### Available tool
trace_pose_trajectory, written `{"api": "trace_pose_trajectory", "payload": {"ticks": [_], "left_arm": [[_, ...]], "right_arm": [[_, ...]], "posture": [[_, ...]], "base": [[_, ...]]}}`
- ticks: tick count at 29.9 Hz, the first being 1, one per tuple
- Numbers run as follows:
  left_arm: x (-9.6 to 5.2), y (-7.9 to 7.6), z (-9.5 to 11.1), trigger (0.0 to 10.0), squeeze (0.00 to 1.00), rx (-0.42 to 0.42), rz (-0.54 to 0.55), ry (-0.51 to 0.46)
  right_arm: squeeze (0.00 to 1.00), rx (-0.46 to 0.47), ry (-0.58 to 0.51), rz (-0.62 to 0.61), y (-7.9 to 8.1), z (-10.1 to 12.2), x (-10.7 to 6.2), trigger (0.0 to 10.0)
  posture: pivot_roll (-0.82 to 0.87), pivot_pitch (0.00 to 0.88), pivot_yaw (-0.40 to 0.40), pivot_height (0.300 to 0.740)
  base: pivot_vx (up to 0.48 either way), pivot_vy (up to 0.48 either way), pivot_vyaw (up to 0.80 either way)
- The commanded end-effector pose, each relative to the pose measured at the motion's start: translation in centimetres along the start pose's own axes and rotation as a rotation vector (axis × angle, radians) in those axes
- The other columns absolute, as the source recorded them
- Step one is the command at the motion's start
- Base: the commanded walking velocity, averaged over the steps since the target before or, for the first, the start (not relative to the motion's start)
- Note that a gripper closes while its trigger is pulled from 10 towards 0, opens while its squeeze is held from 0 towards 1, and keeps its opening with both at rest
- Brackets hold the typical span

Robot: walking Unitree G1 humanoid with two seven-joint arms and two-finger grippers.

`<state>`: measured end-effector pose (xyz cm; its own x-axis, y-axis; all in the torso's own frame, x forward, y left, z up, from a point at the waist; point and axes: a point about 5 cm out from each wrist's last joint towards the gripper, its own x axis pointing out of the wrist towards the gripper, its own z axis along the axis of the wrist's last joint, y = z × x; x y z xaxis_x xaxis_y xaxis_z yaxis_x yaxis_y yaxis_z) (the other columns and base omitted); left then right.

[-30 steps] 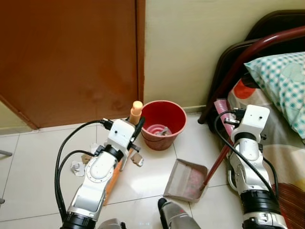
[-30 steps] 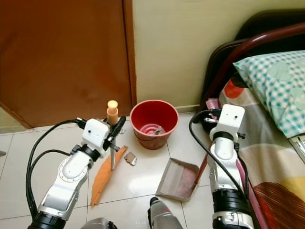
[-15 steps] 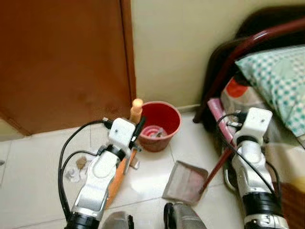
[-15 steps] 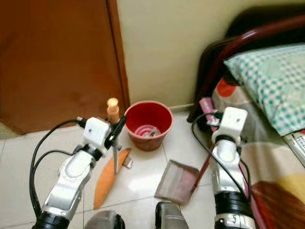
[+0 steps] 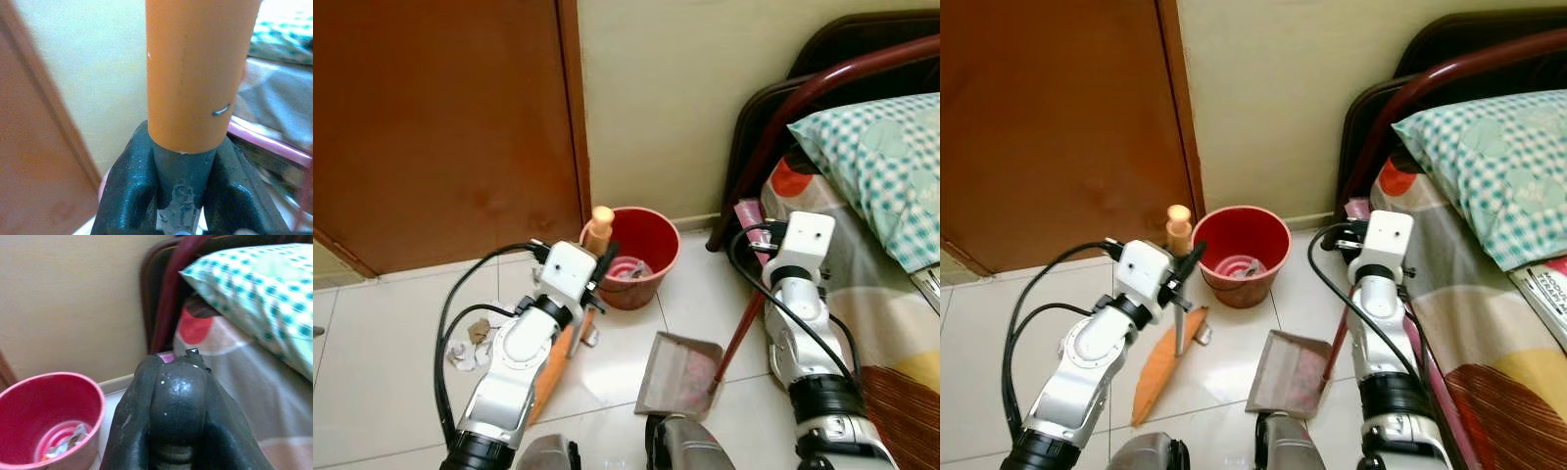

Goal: Sweep floor

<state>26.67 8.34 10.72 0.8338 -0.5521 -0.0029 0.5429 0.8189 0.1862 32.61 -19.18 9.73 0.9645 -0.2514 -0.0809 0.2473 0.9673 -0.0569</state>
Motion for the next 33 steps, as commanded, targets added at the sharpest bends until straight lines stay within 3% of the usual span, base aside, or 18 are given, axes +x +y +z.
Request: {"api": "trace_pose_trajectory", "payload": {"ticks": [1, 8, 12, 18, 21, 24, 25, 30, 32, 33], "left_arm": [[0.4, -1.8, 0.6, 10.0, 0.0, -0.077, -0.102, -0.001], [1.1, -3.8, 3.0, 10.0, 0.0, -0.165, -0.231, -0.042], [1.3, -3.9, 4.1, 10.0, 0.0, -0.193, -0.239, -0.073], [2.0, -3.1, 6.7, 10.0, 0.0, -0.3, -0.194, -0.146], [2.6, -0.1, 7.7, 10.0, 0.0, -0.38, 0.009, -0.225], [2.4, 1.9, 7.2, 10.0, 0.0, -0.34, 0.122, -0.224], [1.9, 3.3, 6.5, 10.0, 0.0, -0.319, 0.185, -0.205], [0.4, 5.6, 5.4, 10.0, 0.0, -0.216, 0.278, -0.166], [-1.2, 6.7, 4.6, 10.0, 0.0, -0.176, 0.323, -0.131], [-1.3, 6.7, 4.5, 10.0, 0.0, -0.179, 0.326, -0.129]], "right_arm": [[0.0, -0.009, -0.009, 0.024, 0.8, 0.1, 0.1, 10.0], [0.0, -0.051, 0.047, 0.064, 2.2, -1.0, -0.1, 10.0], [0.0, -0.091, 0.087, 0.078, 2.6, -1.9, -0.3, 10.0], [0.0, -0.114, 0.101, 0.096, 3.1, -2.3, -0.1, 10.0], [0.0, -0.105, 0.104, 0.094, 3.1, -2.3, 0.0, 10.0], [0.0, -0.092, 0.098, 0.093, 2.9, -2.1, 0.1, 10.0], [0.0, -0.087, 0.094, 0.093, 2.7, -2.1, 0.1, 10.0], [0.0, -0.078, 0.094, 0.1, 2.0, -2.3, -0.1, 10.0], [0.0, -0.067, 0.09, 0.105, 1.2, -2.4, -0.2, 10.0], [0.0, -0.066, 0.089, 0.105, 1.2, -2.4, -0.2, 10.0]], "posture": [[0.0, 0.177, -0.013, 0.74], [0.01, 0.178, -0.01, 0.74], [0.02, 0.179, -0.009, 0.74], [0.02, 0.177, -0.01, 0.74], [0.02, 0.173, -0.012, 0.74], [0.01, 0.172, -0.012, 0.74], [0.01, 0.172, -0.015, 0.74], [0.01, 0.167, -0.019, 0.74], [0.02, 0.165, -0.019, 0.74], [0.02, 0.164, -0.02, 0.74]], "base": [[0.0, 0.0, 0.0], [0.0, 0.0, 0.0], [0.0, 0.0, 0.0], [0.0, 0.0, 0.0], [0.0, 0.0, 0.0], [0.0, 0.0, 0.0], [0.0, 0.0, 0.0], [0.0, 0.0, 0.0], [0.0, 0.0, 0.0], [0.0, 0.0, 0.0]]}}
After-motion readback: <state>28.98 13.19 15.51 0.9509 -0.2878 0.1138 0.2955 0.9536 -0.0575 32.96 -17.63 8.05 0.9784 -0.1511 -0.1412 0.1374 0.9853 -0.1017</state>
